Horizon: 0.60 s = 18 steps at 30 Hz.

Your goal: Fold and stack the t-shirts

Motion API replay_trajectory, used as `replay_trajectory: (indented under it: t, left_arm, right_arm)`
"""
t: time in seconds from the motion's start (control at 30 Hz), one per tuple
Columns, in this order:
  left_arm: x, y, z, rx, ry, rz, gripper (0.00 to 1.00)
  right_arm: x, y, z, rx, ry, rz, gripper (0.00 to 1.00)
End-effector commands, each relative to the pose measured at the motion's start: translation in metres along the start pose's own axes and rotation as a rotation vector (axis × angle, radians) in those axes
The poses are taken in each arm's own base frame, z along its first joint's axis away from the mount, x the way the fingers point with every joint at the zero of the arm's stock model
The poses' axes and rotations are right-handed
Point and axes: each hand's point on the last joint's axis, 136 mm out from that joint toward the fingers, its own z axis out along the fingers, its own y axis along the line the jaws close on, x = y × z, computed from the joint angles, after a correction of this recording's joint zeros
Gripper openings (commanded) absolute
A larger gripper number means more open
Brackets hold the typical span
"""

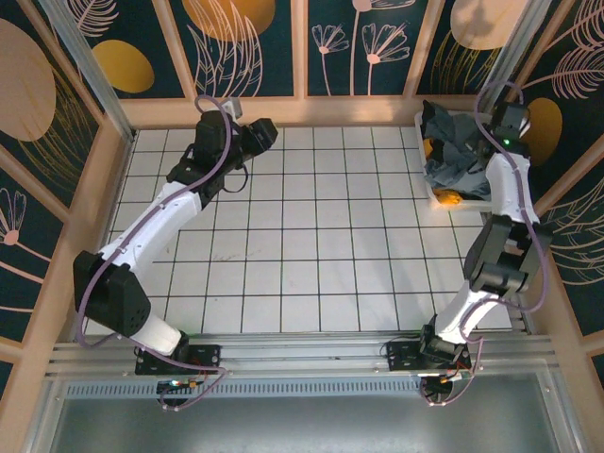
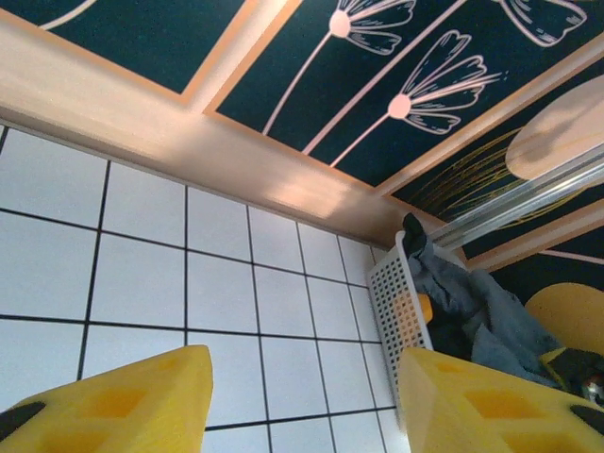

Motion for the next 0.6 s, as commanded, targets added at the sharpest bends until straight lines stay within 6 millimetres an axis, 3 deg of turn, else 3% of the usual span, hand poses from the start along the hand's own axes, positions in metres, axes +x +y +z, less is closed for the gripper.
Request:
replay_trajectory:
  t: [0.0, 0.17, 0.3, 0.43, 0.57]
  left_arm:
    - [-0.012, -0.006, -0.014, -0.005, -0.034, -0.002, 0.54]
    - [-0.016, 0.007, -0.017, -0.083, -0.059, -0.004, 0.50]
    - [-0.024, 0.020, -0.029, -0.171, -0.099, 0.002, 0.50]
    - [-0.035, 0.032, -0.049, -0.264, -0.158, 0.001, 0.51]
    - [-0.049, 0.048, -0.077, -0.382, -0.240, -0.013, 0.51]
  right_arm:
    - [-0.074, 0.059, -0.091, -0.187, -0.295, 0.024, 0.00]
    - [-0.108, 0.138, -0.189, -0.432, -0.475, -0.027, 0.00]
    - [-0.106, 0.199, -0.264, -0.618, -0.571, -0.062, 0.00]
    - [-0.070, 0.259, -0.316, -0.785, -0.554, -0.109, 0.00]
    - [0.008, 0.312, -0.321, -0.902, -0.403, -0.184, 0.00]
